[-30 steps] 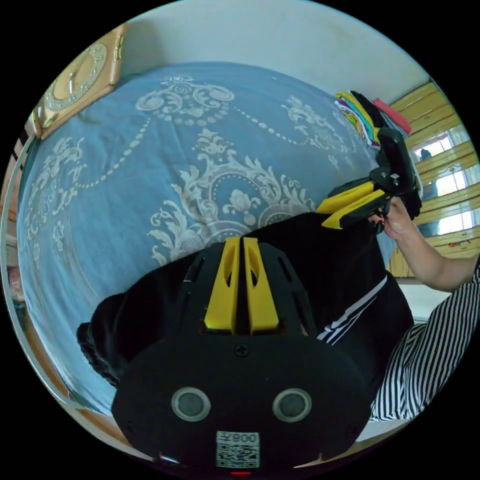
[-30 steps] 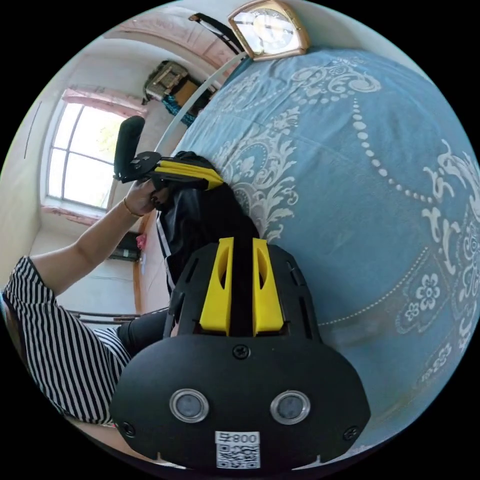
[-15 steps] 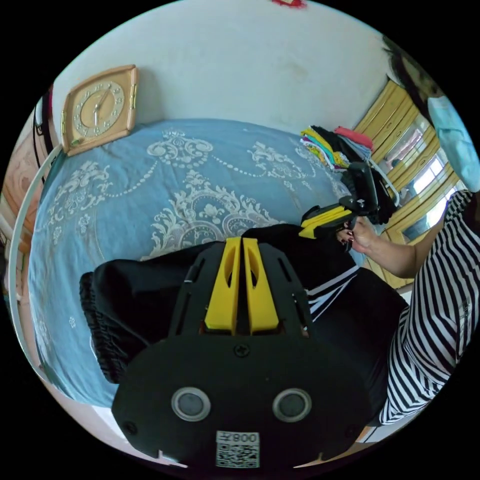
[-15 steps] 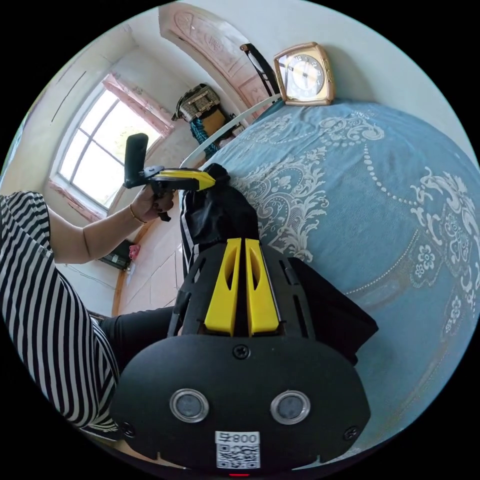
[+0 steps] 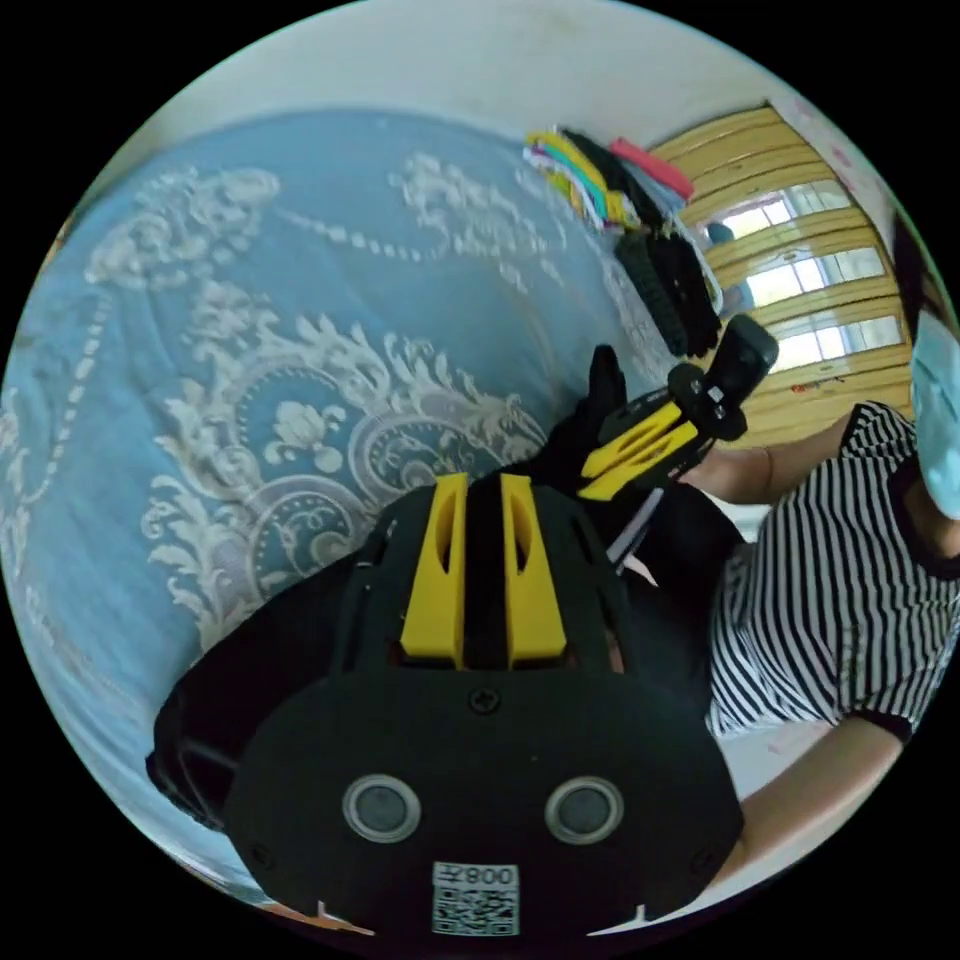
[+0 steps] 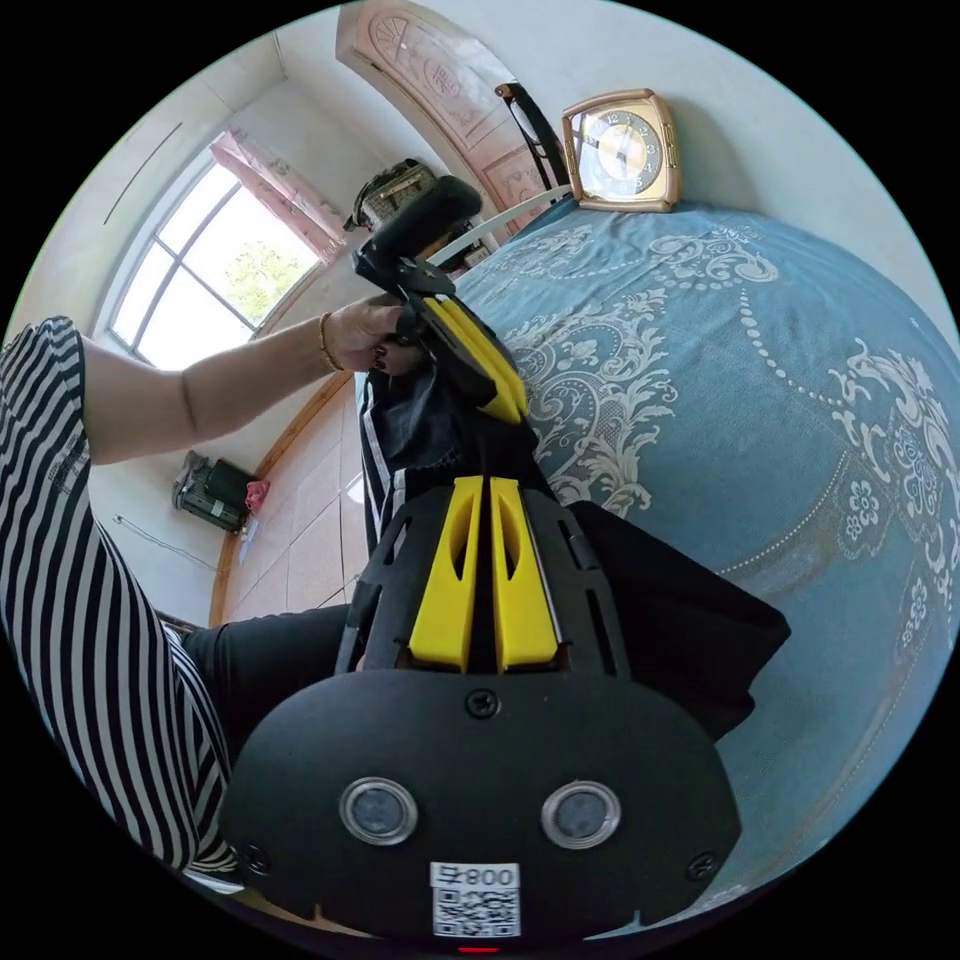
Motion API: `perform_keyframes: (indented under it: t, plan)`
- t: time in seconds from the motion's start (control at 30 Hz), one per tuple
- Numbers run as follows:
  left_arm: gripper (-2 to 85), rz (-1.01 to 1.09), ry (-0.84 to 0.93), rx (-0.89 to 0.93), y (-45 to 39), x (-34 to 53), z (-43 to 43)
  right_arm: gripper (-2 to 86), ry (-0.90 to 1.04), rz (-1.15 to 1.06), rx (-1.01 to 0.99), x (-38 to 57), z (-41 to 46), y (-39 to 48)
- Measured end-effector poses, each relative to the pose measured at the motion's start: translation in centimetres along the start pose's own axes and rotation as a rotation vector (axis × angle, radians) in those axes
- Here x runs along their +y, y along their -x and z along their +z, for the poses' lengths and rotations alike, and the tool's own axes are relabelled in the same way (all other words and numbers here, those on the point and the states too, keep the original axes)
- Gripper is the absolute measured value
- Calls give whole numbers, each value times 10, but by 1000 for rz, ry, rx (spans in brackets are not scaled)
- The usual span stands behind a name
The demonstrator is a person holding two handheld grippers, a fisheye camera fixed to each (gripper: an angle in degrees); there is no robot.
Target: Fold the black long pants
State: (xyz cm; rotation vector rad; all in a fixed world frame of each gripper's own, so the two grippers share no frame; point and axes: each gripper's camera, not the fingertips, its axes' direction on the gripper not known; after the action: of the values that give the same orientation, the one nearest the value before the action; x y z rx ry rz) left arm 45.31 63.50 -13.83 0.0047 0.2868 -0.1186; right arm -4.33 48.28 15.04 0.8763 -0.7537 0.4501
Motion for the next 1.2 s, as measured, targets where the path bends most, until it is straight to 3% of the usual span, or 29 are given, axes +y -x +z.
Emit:
perform_keyframes:
  t: [0.33, 0.5, 0.6, 0.73, 0.87, 0.93, 1.03, 1.2]
  plan:
    - [5, 46, -397, -299, -34, 5, -18, 17, -170, 56, 129, -1, -62, -27]
    - [3, -23, -372, -403, -23, -11, 23, 21, -89, 96, 150, -2, -63, -56]
    - [2, -109, -399, -497, -22, -13, 40, 16, 104, 186, 179, -2, -38, -83]
    - [2, -81, -543, -420, -37, 0, 51, 6, 83, 188, 191, 5, -42, -88]
    - [3, -186, -304, -513, -22, -3, 107, 4, 46, 242, 174, 12, -64, -103]
    - [3, -276, -402, -452, -22, 8, 103, 4, 2, 282, 215, 22, -87, -110]
    - [7, -229, -545, -404, -50, 26, 100, 7, -69, 361, 199, 53, -123, -125]
    - [16, -102, -498, -285, -127, 48, 157, 17, -122, 535, 26, 119, -152, -148]
